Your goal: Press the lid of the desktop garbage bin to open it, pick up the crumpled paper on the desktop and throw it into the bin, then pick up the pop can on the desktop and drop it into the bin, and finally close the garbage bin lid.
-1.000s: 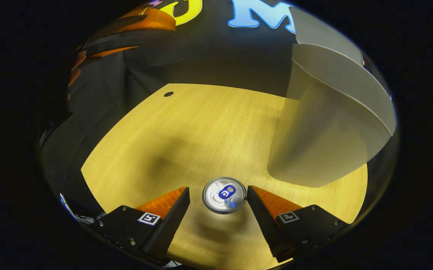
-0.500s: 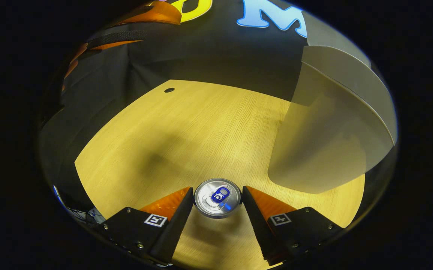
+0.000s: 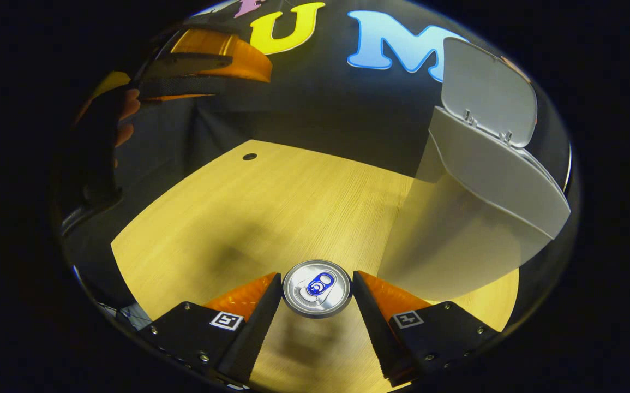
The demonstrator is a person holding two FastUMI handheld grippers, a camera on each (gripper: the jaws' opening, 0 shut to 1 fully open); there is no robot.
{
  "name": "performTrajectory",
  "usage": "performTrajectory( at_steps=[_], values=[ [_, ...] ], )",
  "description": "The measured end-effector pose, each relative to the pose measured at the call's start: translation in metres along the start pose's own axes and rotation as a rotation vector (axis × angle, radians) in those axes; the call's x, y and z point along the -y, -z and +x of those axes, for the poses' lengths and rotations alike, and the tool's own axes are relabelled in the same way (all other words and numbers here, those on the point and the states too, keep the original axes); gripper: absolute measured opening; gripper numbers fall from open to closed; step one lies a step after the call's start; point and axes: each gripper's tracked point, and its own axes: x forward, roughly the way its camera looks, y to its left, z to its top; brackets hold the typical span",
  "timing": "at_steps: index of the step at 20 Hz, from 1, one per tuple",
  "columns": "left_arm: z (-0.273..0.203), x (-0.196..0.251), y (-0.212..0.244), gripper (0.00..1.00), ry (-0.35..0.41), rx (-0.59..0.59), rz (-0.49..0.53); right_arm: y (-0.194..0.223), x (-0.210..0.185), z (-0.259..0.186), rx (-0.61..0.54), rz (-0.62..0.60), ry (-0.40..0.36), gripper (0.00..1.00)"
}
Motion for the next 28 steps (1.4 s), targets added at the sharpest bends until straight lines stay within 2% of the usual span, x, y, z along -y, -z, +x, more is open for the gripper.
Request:
performTrajectory(
  at_steps=[11,28],
  values=[
    [-0.001,0.006,0.003,0.93,0.011,-0.009,0.014,-0.048,0.008,-0.030,0.157,-0.042,0.043,0.84],
    [0.002,0.002,0.013,0.94,0.002,-0.030,0.010,-0.189,0.057,-0.107,0.556,-0.092,0.245,0.83]
  ],
)
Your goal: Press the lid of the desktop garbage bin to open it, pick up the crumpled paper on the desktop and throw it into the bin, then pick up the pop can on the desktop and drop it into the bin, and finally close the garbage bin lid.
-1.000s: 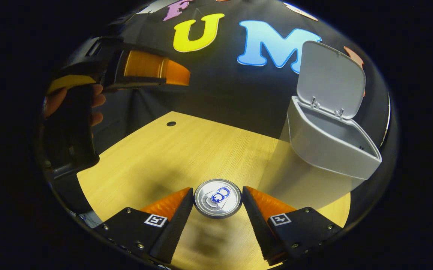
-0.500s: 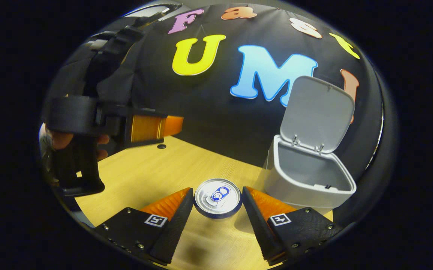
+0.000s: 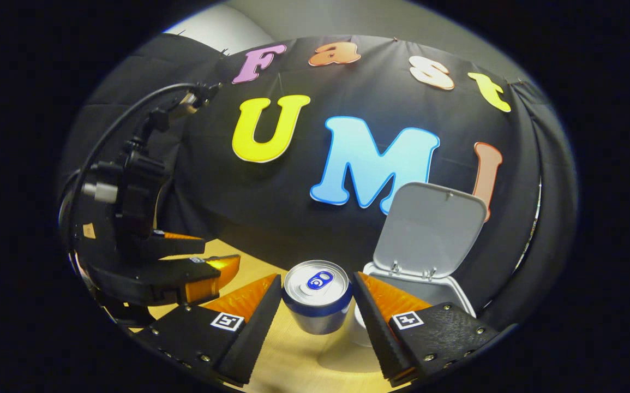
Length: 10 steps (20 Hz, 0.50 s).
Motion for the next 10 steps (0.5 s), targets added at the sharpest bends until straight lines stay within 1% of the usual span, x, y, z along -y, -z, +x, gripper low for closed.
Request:
performTrajectory(
  at_steps=[5,10],
  values=[
    [0.000,-0.002,0.005,0.94,-0.002,-0.008,0.004,-0.027,0.031,0.001,0.090,-0.015,0.094,0.83],
    [0.000,-0.003,0.007,0.93,-0.003,-0.016,0.000,-0.031,0.070,0.002,0.104,0.009,0.185,0.83]
  ],
)
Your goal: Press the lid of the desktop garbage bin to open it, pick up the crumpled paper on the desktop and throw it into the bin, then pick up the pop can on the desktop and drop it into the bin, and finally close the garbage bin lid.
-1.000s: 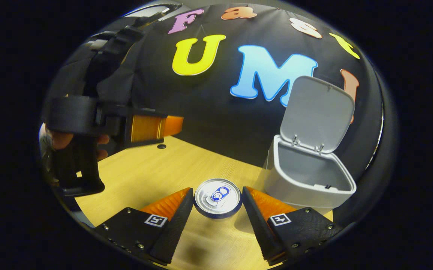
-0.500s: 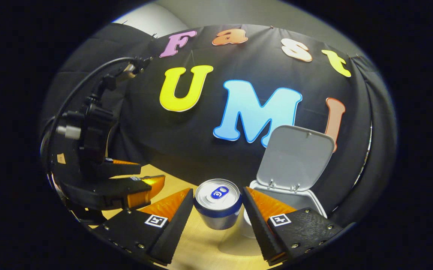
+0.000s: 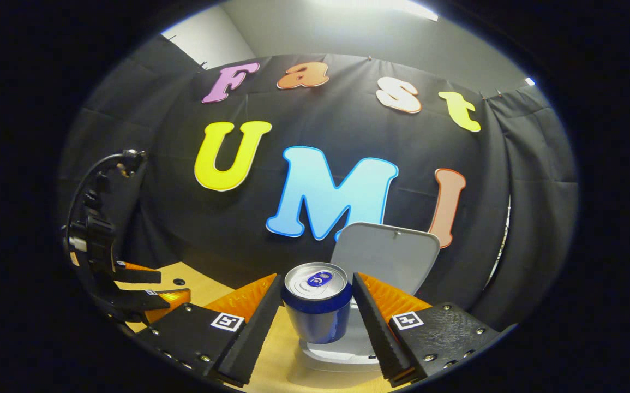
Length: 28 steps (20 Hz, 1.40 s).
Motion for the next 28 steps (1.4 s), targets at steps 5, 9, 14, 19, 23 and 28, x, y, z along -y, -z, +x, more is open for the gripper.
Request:
performTrajectory(
  at_steps=[5,9,14,19,23,28],
  values=[
    [0.000,-0.002,0.001,0.93,-0.005,-0.002,-0.002,0.026,0.033,0.014,-0.059,0.015,0.064,0.83],
    [-0.001,-0.003,0.004,0.93,-0.010,-0.009,-0.006,0.061,0.052,0.025,-0.148,0.056,0.095,0.84],
    [-0.001,-0.007,0.009,0.94,-0.025,-0.019,0.000,0.098,0.067,0.029,-0.238,0.111,0.117,0.84],
    [-0.002,-0.010,0.013,0.93,-0.033,-0.027,0.000,0.113,0.071,0.026,-0.276,0.144,0.121,0.84],
    [-0.002,-0.009,0.015,0.93,-0.029,-0.032,-0.002,0.117,0.070,0.026,-0.287,0.156,0.115,0.84],
    [-0.002,-0.010,0.017,0.93,-0.030,-0.036,-0.003,0.116,0.068,0.025,-0.286,0.160,0.114,0.86]
  ],
)
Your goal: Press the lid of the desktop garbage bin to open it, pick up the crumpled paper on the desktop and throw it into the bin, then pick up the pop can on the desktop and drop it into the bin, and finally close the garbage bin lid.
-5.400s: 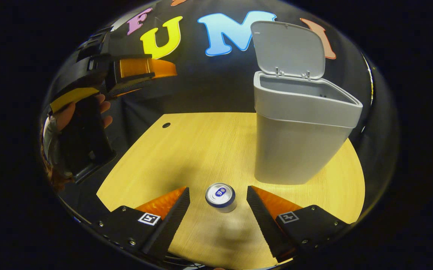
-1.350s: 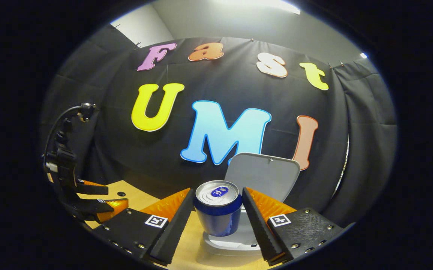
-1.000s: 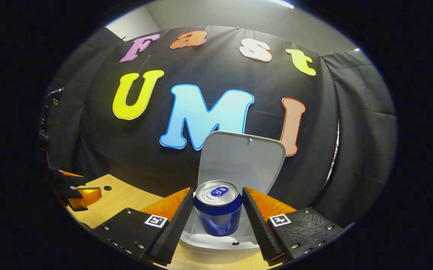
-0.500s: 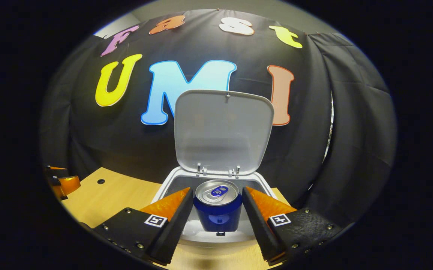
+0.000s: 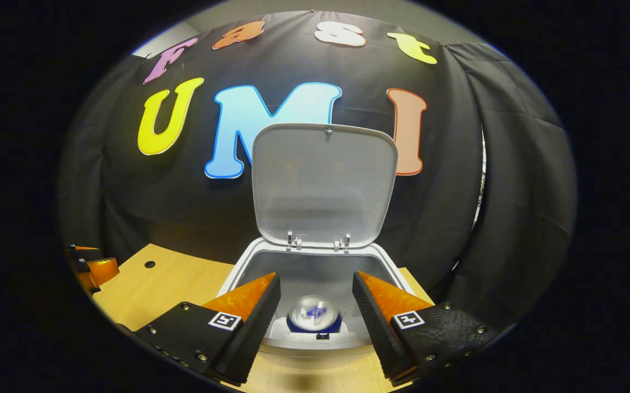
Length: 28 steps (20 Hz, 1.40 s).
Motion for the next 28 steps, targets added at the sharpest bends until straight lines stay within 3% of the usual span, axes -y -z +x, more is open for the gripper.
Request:
performTrajectory(
  at_steps=[16,28],
  values=[
    [-0.008,-0.007,0.001,0.94,-0.002,0.004,-0.010,-0.028,0.001,-0.008,0.045,0.018,0.007,0.86],
    [-0.014,-0.003,0.008,0.94,0.012,-0.004,-0.013,-0.125,0.002,-0.014,0.225,-0.027,-0.013,0.85]
  ],
)
